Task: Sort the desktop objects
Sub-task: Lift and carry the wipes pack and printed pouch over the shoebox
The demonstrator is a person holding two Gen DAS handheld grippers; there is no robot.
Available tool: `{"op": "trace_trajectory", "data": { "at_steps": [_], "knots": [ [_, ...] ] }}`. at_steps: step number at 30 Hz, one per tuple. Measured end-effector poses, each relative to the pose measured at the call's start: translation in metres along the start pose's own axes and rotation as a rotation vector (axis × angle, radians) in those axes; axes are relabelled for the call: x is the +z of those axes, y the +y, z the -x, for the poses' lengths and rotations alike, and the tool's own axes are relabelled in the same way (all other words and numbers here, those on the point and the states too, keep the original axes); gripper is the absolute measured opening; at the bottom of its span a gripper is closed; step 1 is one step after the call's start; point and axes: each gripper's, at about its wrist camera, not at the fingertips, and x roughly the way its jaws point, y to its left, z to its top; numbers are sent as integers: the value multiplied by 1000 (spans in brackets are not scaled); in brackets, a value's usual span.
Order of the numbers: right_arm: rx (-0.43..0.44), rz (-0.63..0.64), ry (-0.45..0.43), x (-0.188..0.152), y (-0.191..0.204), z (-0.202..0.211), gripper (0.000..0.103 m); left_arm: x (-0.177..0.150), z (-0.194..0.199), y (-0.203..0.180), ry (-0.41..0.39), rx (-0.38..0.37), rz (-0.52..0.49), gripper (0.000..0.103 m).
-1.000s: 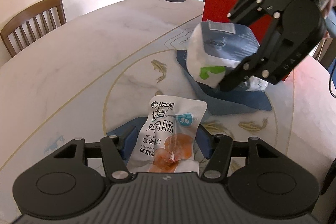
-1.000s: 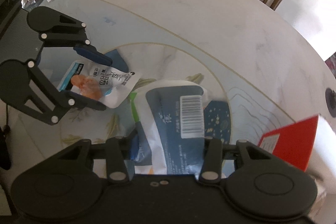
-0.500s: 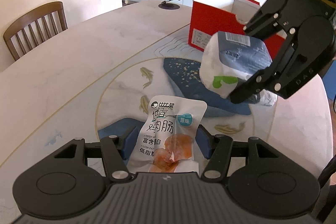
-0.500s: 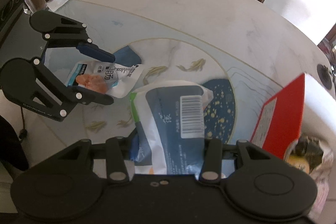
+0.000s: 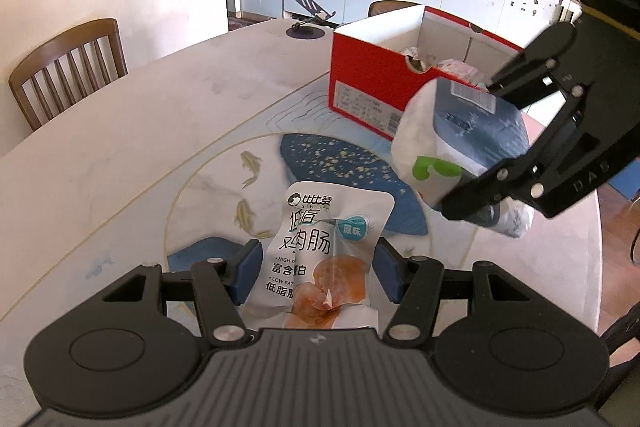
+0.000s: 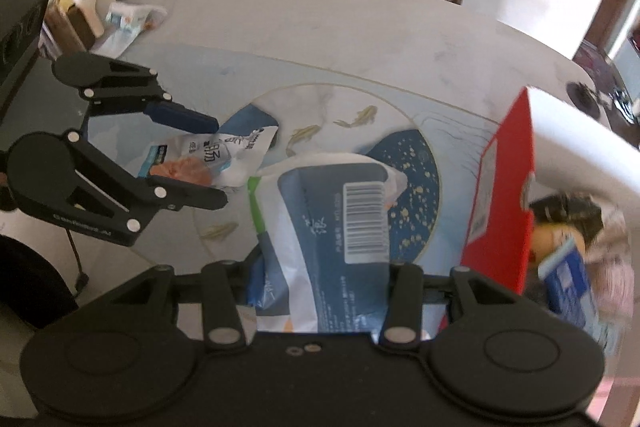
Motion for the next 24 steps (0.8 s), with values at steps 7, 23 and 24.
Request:
{"op": "trace_trajectory", "data": {
  "at_steps": [7, 23, 24],
  "knots": [
    [-17, -127, -28, -18, -6, 15, 44, 9, 10, -18, -12, -14, 9, 59],
    [-38, -434, -93, -57, -46, 53, 45, 41, 23, -64, -43, -44, 65, 59],
    [-39, -446, -98, -60, -49, 56, 45, 43, 22, -66, -42, -45, 67, 59]
  ]
}}
